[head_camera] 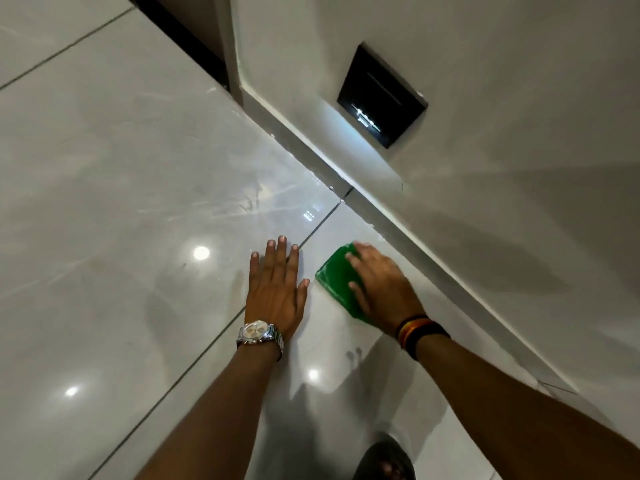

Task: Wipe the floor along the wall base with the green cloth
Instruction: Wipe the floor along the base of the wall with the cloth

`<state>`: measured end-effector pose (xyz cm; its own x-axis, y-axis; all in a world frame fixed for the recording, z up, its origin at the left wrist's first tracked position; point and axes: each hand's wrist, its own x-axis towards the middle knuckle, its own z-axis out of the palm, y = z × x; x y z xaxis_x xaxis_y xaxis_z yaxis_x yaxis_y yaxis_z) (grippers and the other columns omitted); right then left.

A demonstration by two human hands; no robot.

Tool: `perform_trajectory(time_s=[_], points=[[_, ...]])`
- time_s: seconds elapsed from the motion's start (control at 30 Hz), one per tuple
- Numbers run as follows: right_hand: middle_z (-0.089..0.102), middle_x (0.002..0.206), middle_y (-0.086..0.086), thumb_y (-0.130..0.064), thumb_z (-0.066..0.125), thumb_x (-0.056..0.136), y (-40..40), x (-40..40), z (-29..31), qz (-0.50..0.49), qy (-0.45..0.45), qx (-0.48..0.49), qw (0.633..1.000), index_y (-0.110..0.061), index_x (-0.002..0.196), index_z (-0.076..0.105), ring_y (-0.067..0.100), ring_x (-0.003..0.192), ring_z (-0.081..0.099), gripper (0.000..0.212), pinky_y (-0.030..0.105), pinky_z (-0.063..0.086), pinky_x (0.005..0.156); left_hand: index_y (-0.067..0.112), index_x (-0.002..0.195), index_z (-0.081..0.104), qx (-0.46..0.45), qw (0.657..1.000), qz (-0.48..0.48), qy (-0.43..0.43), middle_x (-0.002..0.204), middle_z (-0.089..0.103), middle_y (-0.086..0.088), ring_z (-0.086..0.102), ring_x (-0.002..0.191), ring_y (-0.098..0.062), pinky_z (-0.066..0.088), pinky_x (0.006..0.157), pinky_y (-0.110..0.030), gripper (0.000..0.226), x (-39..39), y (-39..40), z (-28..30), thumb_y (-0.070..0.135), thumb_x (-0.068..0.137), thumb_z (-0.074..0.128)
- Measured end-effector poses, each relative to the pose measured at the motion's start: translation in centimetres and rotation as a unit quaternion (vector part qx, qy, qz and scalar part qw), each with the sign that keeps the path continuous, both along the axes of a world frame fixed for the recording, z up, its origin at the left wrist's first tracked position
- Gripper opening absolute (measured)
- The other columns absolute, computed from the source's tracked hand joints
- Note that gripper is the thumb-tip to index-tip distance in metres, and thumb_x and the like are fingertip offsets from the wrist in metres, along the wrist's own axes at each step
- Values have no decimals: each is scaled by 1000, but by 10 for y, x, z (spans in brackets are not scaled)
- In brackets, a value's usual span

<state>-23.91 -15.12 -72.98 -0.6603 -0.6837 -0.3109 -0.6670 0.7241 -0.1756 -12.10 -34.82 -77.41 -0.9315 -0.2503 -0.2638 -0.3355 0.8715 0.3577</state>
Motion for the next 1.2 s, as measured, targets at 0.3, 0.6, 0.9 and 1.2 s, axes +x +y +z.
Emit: perform_trajectory(time_s=[0.3, 0.6, 0.9, 1.2], points=[[28, 172, 8, -43, 31, 110, 1, 6, -81, 162, 71, -14, 984, -14, 163, 29, 28, 161, 25, 60, 50, 19, 132, 8, 166, 10, -49, 993, 26, 102, 176, 2, -16, 0, 164, -31, 6, 132, -58, 76, -23, -29, -61, 42, 103, 33], [35, 166, 17, -40, 29, 109, 103, -31, -64, 108, 62, 30, 992, -6, 158, 33, 40, 152, 40, 60, 48, 22, 125, 3, 165, 16, -60, 991, 62, 100, 175, 10, -19, 5, 164, -31, 9, 131, -60, 74, -29, -31, -60, 39, 102, 33], [22, 175, 7, -38, 33, 112, -97, -100, -79, 124, 46, -86, 987, -12, 166, 25, 23, 164, 15, 61, 41, 14, 134, 4, 165, 14, -65, 991, 64, 101, 175, 9, -18, 4, 164, -30, 4, 133, -54, 71, -32, -31, -66, 35, 102, 26], [28, 172, 9, -37, 36, 109, -2, -61, -66, 87, 47, -19, 995, -10, 164, 31, 27, 162, 22, 62, 51, 31, 126, -1, 164, 16, -93, 983, 124, 103, 174, 12, -23, 7, 163, -35, 1, 132, -56, 71, -46, -117, -63, 33, 103, 28]])
